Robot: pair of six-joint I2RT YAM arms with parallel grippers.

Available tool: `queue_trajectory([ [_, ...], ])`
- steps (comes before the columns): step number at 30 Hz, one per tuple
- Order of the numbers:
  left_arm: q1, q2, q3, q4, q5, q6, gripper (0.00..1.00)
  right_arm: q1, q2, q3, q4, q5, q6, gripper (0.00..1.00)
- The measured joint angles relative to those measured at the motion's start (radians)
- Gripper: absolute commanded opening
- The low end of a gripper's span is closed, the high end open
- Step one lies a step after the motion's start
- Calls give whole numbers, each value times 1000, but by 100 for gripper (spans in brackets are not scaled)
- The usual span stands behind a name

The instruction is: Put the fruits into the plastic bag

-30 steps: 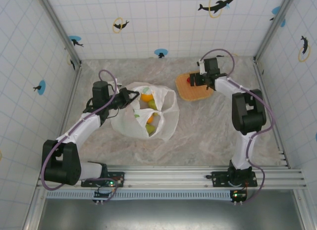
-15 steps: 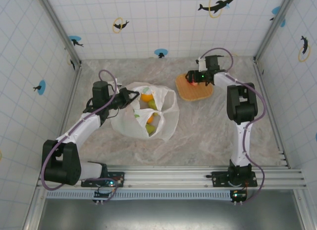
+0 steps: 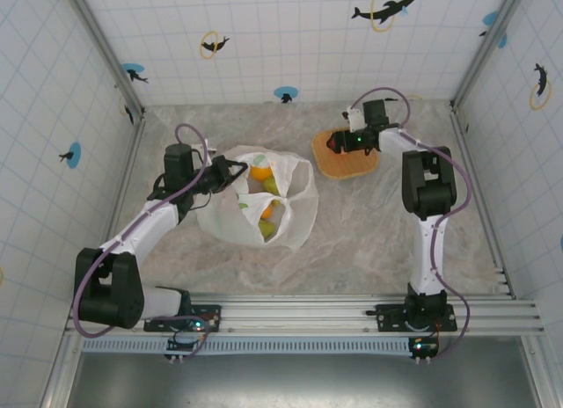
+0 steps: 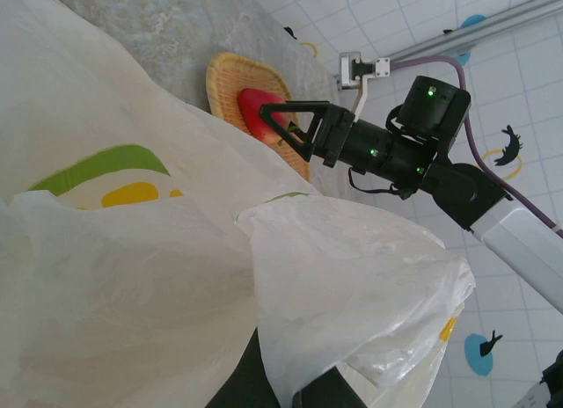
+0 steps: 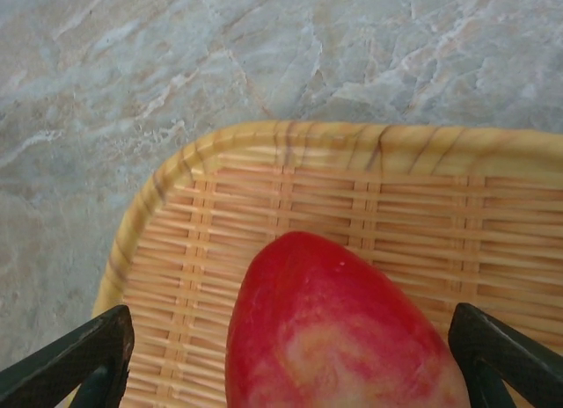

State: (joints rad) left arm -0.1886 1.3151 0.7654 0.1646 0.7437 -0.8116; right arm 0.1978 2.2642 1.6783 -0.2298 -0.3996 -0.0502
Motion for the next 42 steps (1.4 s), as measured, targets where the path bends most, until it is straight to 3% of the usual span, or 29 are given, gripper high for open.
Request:
queue_trajectory([
  [17,0,0,0,0,0,0,0,89,-1,22,-91,204,-180,63],
  [28,0,0,0,0,0,0,0,89,-30,4,-81,220,-181,58],
  [33,0,0,0,-1,0,0,0,89,-199,-169,-29,198,-138,58],
  [42,0,0,0,0,2,-1,0,136,-761,-687,178,115,27,57],
])
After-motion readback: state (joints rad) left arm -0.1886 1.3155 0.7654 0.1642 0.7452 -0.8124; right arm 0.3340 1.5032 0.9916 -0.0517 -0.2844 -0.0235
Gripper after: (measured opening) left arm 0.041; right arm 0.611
